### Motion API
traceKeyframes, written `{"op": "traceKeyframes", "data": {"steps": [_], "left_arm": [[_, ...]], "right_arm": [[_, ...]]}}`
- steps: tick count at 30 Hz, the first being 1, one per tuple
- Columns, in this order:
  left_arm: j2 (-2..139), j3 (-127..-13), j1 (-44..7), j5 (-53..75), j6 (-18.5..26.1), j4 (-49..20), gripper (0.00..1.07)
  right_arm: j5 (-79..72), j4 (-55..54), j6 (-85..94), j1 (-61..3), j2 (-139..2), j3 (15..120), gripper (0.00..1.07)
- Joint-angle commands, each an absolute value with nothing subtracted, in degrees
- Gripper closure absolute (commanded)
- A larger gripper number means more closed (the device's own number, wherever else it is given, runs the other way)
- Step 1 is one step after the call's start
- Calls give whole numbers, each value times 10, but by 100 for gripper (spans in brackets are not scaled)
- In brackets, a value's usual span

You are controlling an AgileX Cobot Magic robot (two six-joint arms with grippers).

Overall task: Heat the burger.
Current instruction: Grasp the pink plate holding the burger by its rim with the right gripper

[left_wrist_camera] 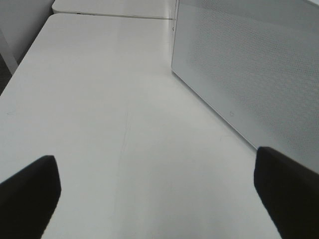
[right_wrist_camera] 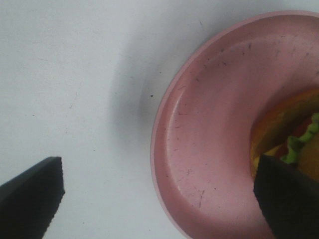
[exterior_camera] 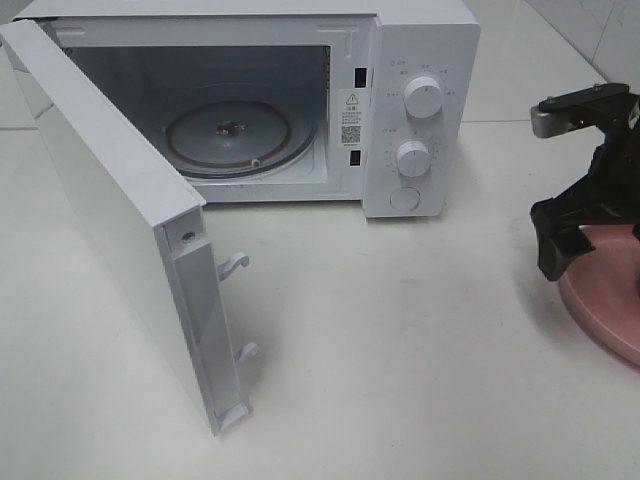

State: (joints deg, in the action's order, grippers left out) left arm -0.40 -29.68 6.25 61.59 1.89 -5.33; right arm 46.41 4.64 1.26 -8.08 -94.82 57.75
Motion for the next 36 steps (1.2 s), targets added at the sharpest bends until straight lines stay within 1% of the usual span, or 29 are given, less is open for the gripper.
{"op": "traceKeyframes", "data": {"steps": [1,16,36], "left_arm": [[-13,-297,63,615,19,-57,9],[-13,-297,63,615,19,-57,9],[-13,-297,63,615,19,-57,9]], "right_arm": [[440,51,5,-69,-971,579,8],[375,51,0,-41,-1042,579,11],[325,66,-29,-41,-1114,578,15]]}}
